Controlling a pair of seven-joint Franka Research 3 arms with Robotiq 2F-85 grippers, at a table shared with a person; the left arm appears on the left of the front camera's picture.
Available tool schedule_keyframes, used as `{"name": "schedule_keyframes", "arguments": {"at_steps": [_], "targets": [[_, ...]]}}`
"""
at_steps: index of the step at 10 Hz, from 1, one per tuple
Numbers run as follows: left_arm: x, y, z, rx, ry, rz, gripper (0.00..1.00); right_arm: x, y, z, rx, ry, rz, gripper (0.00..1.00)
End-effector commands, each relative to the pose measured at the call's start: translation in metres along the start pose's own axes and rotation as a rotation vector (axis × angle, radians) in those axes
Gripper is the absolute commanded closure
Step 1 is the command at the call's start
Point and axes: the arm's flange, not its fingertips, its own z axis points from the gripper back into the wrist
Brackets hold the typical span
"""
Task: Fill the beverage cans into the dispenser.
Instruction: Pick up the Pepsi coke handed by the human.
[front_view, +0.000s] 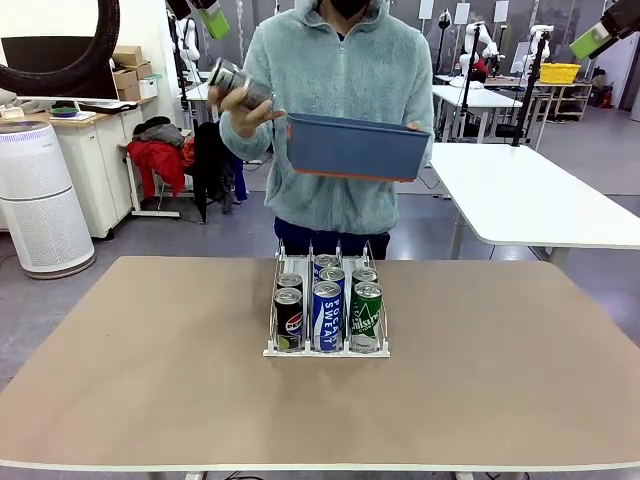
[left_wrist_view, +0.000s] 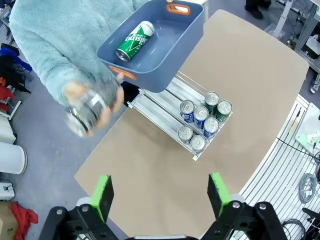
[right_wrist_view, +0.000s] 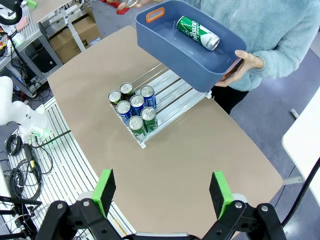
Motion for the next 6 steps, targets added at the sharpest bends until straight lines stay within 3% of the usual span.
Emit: {"name": "schedule_keyframes", "arguments": {"at_steps": [1,6], "targets": [[-0.0014,0.0012,0.0015,-0.008,0.010,0.002,0.00,-0.0007,0.0001,-0.0015,0.005,0.001,0.000,0.00],[-0.0014,0.0012,0.0015,-0.008,0.010,0.002,0.00,-0.0007,0.0001,-0.0015,0.005,0.001,0.000,0.00]]}}
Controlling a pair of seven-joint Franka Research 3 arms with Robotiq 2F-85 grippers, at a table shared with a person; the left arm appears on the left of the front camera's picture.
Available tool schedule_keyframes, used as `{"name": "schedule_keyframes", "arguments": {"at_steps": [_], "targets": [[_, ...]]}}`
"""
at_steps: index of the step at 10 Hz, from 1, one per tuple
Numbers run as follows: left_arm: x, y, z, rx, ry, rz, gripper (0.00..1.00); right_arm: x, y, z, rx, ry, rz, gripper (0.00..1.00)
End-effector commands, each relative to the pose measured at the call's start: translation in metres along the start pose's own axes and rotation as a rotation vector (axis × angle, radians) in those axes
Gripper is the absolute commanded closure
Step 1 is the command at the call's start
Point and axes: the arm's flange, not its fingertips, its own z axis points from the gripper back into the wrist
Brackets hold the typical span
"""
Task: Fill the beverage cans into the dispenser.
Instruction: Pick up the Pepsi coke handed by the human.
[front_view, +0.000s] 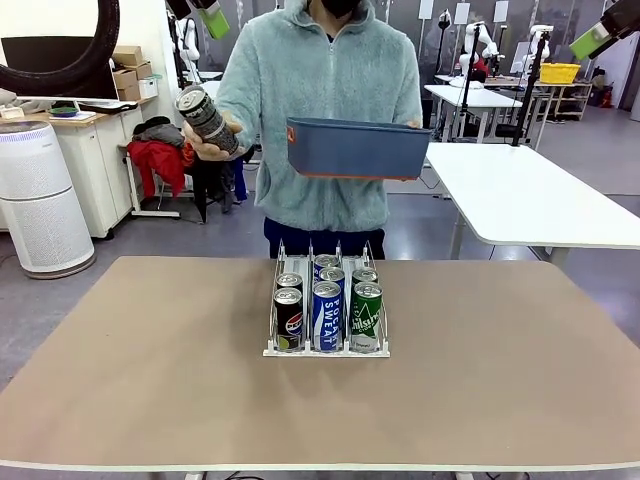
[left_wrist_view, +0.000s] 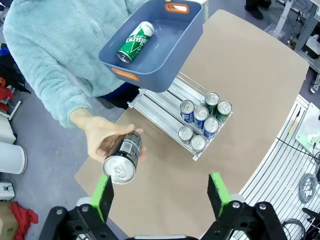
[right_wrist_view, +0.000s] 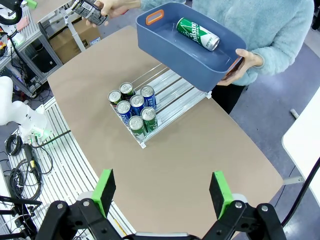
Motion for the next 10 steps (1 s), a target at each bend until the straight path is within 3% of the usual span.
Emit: {"name": "schedule_keyframes", "arguments": {"at_steps": [1,10], "targets": [[-0.0015,0.0012,0.0014,-0.008,0.010,0.002,0.00,-0.0007,0.0001,-0.0015,0.005,0.001,0.000,0.00],[-0.0015,0.0012,0.0014,-0.008,0.010,0.002,0.00,-0.0007,0.0001,-0.0015,0.005,0.001,0.000,0.00]]}}
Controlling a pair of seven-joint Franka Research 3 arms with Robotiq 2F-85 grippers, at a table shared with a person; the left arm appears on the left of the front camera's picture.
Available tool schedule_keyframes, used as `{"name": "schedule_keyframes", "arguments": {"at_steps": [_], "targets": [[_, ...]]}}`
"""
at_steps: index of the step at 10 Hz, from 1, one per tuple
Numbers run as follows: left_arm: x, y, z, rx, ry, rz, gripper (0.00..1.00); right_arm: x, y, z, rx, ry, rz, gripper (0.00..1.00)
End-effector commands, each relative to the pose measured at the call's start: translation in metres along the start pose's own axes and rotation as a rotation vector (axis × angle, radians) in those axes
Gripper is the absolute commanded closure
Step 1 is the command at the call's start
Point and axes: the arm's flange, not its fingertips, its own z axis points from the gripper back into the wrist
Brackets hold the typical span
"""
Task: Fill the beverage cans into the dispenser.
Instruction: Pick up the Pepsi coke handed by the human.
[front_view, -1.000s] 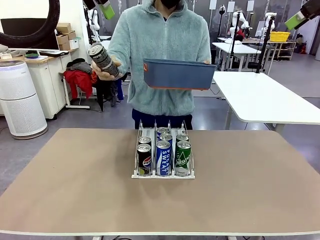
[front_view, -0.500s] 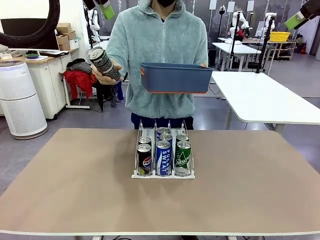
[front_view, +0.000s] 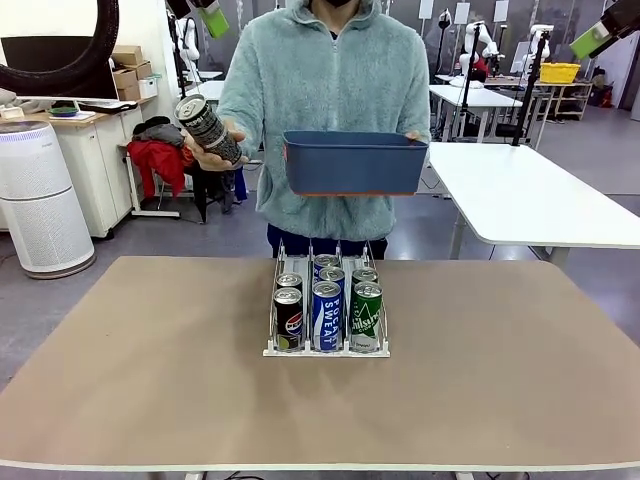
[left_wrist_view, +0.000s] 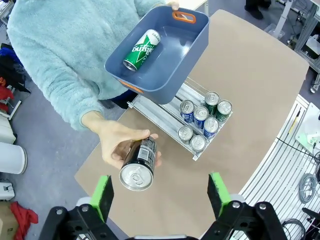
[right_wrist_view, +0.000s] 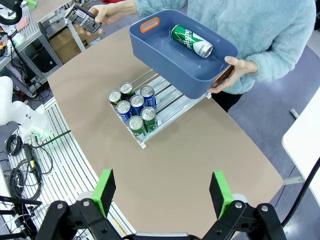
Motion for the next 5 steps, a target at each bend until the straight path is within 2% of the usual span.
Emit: {"name": "schedule_keyframes", "arguments": {"at_steps": [1,3,5], "targets": [[0.000,0.000,0.000,0.000,0.000,0.000,0.00,-0.001,0.000,-0.001,0.005,0.001,0.000,0.00],[-0.020,0.004,-0.017,0.055,0.039,0.024,0.00,-0.001,0.000,-0.001,0.005,0.001,0.000,0.00],[-0.034,-0.016,-0.040,0.127,0.070,0.065,0.00,-0.001,0.000,-0.001,0.005,0.001,0.000,0.00]]}}
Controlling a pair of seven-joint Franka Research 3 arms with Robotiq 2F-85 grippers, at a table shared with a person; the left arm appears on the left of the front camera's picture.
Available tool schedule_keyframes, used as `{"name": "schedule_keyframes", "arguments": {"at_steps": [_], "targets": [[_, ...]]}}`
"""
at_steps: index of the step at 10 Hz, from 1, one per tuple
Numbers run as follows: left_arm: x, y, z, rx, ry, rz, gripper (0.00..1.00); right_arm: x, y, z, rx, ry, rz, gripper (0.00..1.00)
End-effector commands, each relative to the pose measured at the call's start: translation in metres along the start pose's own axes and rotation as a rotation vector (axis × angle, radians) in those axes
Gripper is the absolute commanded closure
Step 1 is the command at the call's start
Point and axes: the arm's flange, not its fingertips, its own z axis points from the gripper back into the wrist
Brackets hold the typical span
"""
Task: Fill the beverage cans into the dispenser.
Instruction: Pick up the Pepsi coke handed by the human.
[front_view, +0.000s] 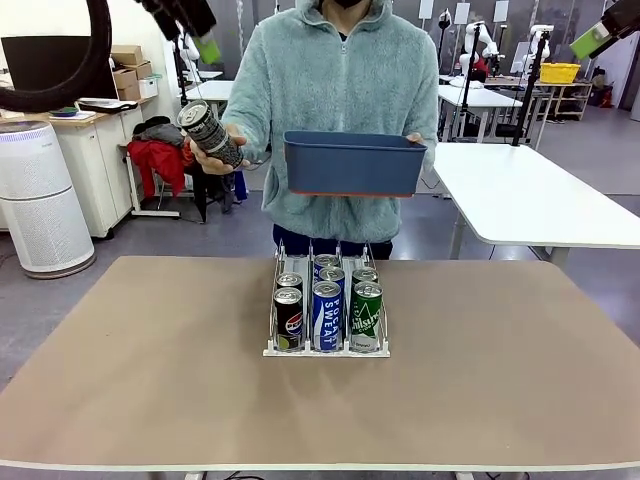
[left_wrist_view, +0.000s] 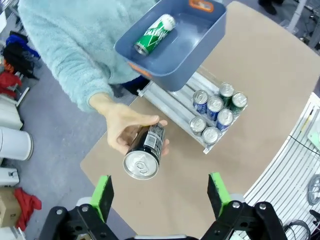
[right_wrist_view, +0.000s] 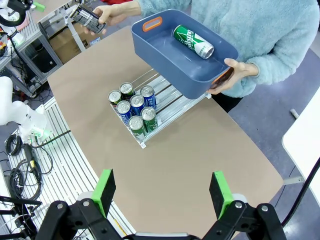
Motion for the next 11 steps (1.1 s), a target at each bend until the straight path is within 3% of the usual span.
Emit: {"name": "schedule_keyframes", "arguments": {"at_steps": [1,3,7,8,11], "targets": [[-0.024,-0.016,-0.028,0.052,-0.027,0.043,0.00,-0.001,0.000,-0.002,0.005,0.001,0.000,0.00],[-0.040,-0.013,-0.039,0.086,-0.062,0.042,0.00,-0.001,0.000,-0.002,0.005,0.001,0.000,0.00],[-0.063,0.000,-0.047,-0.009,-0.151,0.080,0.00,-0.001,0.000,-0.002,0.005,0.001,0.000,0.00],[-0.049,-0.006,-0.046,0.068,-0.095,0.075,0.00,-0.001,0.000,-0.002,0.005,0.001,0.000,0.00],[-0.049,-0.006,-0.046,0.068,-0.095,0.075,0.00,-0.001,0.000,-0.002,0.005,0.001,0.000,0.00]]}}
